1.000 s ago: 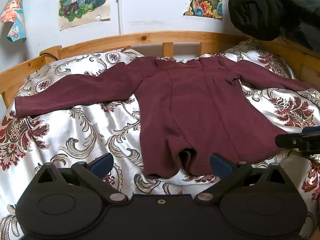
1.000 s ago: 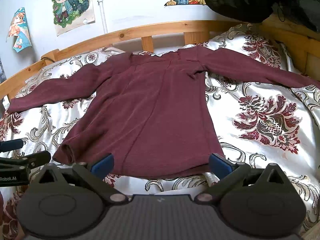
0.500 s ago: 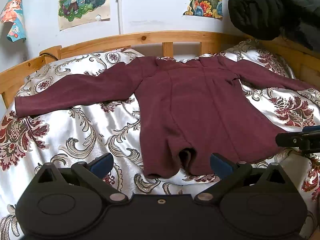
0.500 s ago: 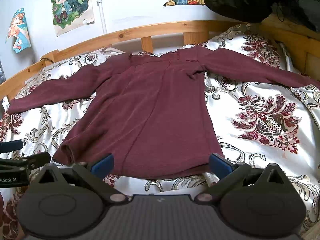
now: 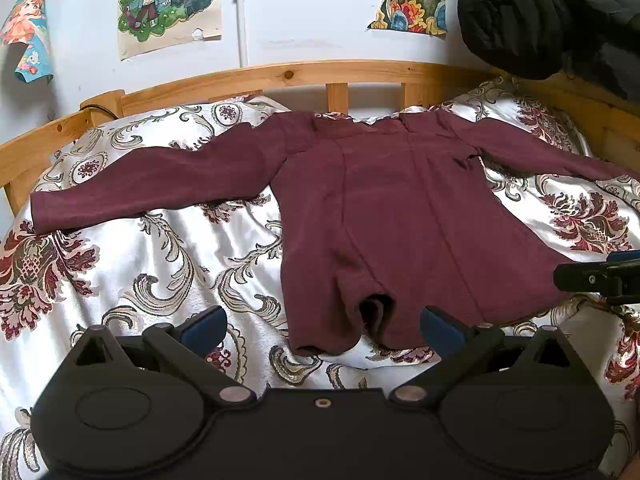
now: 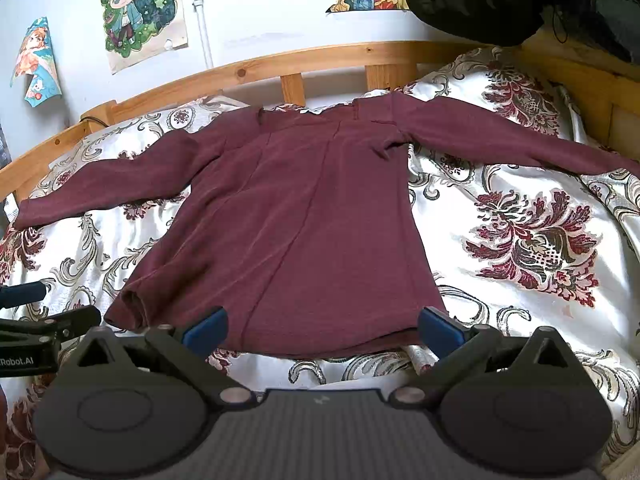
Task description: Fold small clothes
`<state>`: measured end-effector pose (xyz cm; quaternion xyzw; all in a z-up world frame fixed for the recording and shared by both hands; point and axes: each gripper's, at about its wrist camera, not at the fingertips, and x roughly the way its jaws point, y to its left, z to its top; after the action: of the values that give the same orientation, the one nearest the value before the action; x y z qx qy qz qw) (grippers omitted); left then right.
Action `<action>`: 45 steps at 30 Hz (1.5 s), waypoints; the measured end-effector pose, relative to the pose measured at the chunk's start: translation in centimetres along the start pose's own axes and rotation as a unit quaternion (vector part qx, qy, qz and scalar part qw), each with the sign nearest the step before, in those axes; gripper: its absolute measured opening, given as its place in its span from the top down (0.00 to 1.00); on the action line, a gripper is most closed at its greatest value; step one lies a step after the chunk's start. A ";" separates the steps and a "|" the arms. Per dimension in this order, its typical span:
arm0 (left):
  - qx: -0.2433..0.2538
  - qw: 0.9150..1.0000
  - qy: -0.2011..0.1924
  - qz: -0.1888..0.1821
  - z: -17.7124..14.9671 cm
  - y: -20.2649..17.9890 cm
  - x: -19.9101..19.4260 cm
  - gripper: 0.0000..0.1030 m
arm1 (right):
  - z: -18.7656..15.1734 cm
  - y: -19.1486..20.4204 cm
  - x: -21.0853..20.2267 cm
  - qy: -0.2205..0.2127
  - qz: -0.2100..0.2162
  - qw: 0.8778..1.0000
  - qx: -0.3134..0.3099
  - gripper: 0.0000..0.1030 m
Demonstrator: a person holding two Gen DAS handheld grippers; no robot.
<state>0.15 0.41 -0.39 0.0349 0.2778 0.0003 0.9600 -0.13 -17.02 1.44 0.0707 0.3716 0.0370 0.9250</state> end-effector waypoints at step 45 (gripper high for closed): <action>-0.020 0.999 0.044 -0.003 3.2 2.2 2.1 0.01 | 2.5 -2.3 -2.1 -0.051 0.002 0.998 0.038 0.00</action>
<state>3.73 2.45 1.35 0.0147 0.3203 0.0041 0.9472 0.12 -19.78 4.31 0.1083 0.3252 0.0206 0.9392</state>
